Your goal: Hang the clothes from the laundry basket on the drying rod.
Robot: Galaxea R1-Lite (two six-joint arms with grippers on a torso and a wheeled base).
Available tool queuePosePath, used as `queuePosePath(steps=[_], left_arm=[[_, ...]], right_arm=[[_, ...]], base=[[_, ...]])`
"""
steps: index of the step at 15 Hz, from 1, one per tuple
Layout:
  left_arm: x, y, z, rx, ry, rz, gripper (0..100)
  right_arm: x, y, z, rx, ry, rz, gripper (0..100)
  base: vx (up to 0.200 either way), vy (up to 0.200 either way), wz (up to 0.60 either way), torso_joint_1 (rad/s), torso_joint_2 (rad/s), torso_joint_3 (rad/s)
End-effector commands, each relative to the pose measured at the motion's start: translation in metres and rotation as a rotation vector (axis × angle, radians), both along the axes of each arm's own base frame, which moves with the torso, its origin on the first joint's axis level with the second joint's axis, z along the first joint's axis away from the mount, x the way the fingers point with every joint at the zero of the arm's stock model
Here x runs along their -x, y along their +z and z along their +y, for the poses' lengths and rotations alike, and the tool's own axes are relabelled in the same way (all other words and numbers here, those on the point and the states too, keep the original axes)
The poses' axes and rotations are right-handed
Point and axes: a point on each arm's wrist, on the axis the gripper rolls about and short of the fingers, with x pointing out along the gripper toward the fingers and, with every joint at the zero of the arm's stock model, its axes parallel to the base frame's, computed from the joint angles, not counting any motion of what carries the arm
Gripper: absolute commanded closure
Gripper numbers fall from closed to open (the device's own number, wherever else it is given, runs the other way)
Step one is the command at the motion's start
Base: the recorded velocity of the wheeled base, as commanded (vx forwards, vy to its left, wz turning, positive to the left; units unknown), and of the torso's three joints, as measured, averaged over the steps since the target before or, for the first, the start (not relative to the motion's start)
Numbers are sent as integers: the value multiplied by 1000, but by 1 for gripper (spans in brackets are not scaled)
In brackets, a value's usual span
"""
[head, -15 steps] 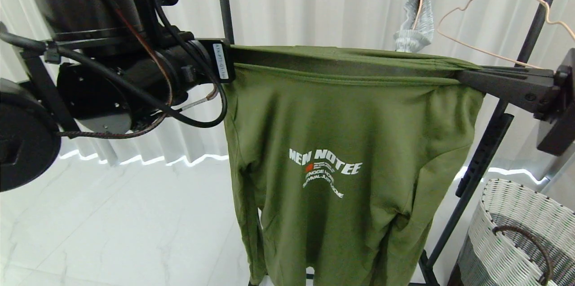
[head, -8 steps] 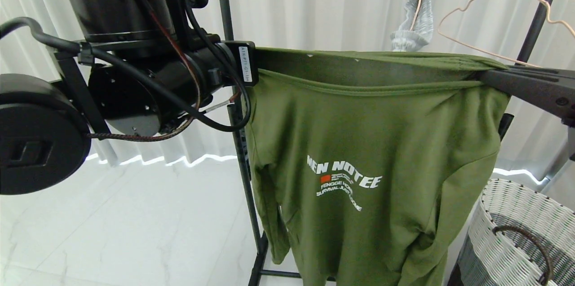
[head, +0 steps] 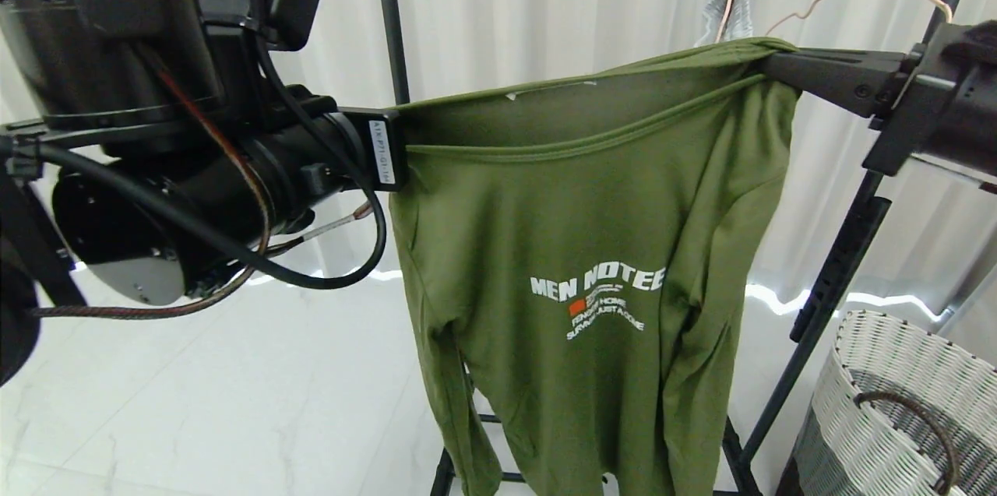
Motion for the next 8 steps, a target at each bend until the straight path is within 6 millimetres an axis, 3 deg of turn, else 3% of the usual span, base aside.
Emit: queuePosePath(steps=[1, 4, 8], left_arm=[[18, 7, 13, 12, 2, -17, 100], [21, 6, 17, -4, 10, 7, 100], [16, 0, 18, -71, 136, 30, 100]], right_arm=[[-28, -11, 18, 18, 1, 35, 100], [-32, -14, 20, 22, 1, 41, 100], [-23, -13, 14, 18, -3, 35, 100]], base=[[0, 0, 0, 0, 0, 0], [0, 0, 0, 0, 0, 0], [0, 0, 0, 0, 0, 0]])
